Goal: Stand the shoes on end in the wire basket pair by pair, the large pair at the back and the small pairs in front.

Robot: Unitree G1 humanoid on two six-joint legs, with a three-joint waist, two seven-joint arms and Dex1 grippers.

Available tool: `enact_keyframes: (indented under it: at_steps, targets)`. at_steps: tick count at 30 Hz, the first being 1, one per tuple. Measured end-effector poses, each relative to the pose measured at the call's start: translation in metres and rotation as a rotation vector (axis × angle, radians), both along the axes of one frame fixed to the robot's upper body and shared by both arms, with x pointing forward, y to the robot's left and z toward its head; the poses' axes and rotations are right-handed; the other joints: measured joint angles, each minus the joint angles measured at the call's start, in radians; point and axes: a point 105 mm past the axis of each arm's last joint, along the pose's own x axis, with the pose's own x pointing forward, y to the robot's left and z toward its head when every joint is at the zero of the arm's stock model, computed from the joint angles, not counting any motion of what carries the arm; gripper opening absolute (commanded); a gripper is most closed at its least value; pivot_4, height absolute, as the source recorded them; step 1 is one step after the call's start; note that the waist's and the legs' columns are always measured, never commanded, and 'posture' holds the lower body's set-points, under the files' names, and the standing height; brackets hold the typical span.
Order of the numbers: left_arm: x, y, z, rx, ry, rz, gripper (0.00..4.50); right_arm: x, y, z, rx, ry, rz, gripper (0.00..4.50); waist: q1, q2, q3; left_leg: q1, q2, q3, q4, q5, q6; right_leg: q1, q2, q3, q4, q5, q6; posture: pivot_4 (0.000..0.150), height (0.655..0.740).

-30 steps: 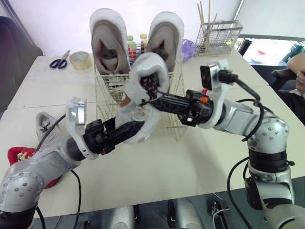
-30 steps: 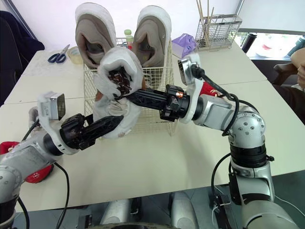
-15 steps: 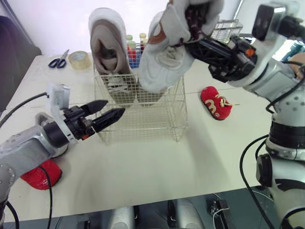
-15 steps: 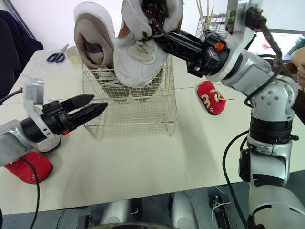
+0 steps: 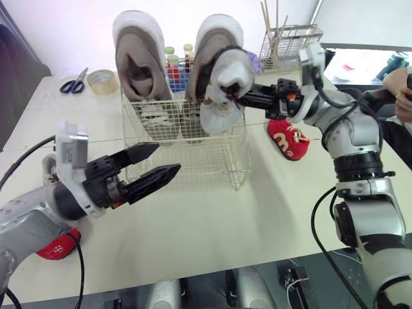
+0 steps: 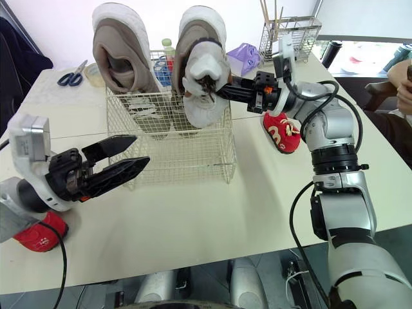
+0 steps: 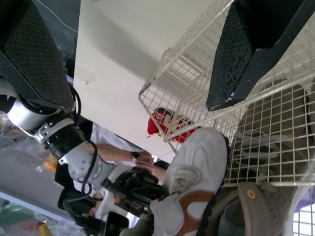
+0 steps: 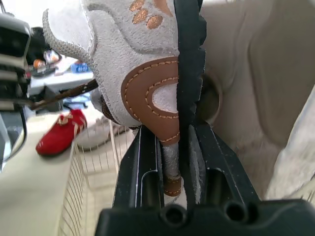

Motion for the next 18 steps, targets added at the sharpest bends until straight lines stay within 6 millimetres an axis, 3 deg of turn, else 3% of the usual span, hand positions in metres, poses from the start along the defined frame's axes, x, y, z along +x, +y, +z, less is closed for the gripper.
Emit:
enact_keyframes:
  at_steps: [14, 18]
  targets:
    - [0.007, 0.000, -0.009, -0.002, 0.021, 0.006, 4.44, 0.004, 0.015, -0.028, -0.113, 0.000, 0.059, 0.22, -0.001, 0.000, 0.000, 0.000, 0.000, 0.000, 0.000, 0.000, 0.000, 0.000, 0.000, 0.000, 0.001, 0.000, 0.000, 0.150, 0.7400]
    - [0.008, 0.001, -0.011, 0.004, 0.020, 0.013, 4.50, 0.006, 0.015, -0.033, -0.129, 0.014, 0.054, 2.10, -0.001, 0.000, 0.000, 0.000, 0.000, 0.000, 0.000, 0.000, -0.001, 0.000, 0.000, 0.000, 0.000, 0.000, 0.000, 0.150, 0.7400]
